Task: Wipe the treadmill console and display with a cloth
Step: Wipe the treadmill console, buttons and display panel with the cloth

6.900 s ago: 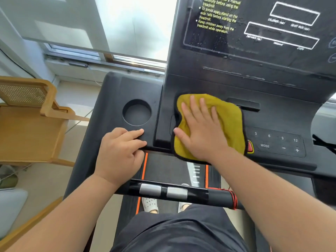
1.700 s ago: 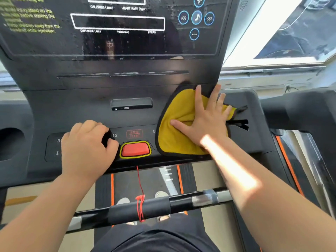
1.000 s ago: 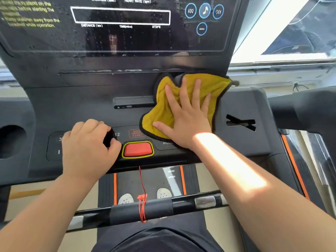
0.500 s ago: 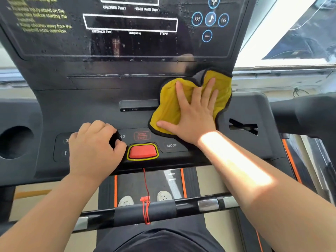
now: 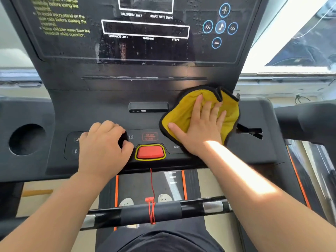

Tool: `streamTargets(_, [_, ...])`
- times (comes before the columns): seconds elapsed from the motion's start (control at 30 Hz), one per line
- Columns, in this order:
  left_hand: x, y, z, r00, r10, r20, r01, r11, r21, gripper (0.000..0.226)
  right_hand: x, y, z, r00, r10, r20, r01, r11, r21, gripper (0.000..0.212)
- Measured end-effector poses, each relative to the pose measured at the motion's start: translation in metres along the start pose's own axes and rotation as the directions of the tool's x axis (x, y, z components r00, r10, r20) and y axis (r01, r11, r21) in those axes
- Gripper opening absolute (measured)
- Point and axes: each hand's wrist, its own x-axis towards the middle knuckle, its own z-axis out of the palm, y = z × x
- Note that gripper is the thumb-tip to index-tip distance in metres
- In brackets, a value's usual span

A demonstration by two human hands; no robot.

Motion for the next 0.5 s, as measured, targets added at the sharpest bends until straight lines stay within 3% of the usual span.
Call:
streamTargets(0.17, [0.001,-0.002,0.002,1.000,-0.007,0.005,0.007,1.000,0.015,0.032,-0.013,0.017,0.003,0.961,-0.276,0.029,0.277,0.959,-0.061,0.096])
streamTargets(0.27, [0.001,-0.001,0.002,1.000,-0.005,-0.005,0.005,1.000,0.007,0.031,-0.021,0.046,0.003,0.984,-0.179,0.028,0.181,0.977,-0.111,0.102])
streamTargets(0.4, [0.001,-0.001,0.001,1.000,0.001,0.001,-0.001,1.000,0.000,0.031,-0.014,0.028,0.002,1.000,-0.010,0.024,0.012,0.997,-0.080,0.109])
streamTargets(0.5, [0.000,-0.001,-0.001,1.000,0.004,0.013,-0.004,1.000,0.001,0.034,-0.004,-0.001,0.001,0.994,-0.107,-0.015,0.107,0.994,-0.029,0.103])
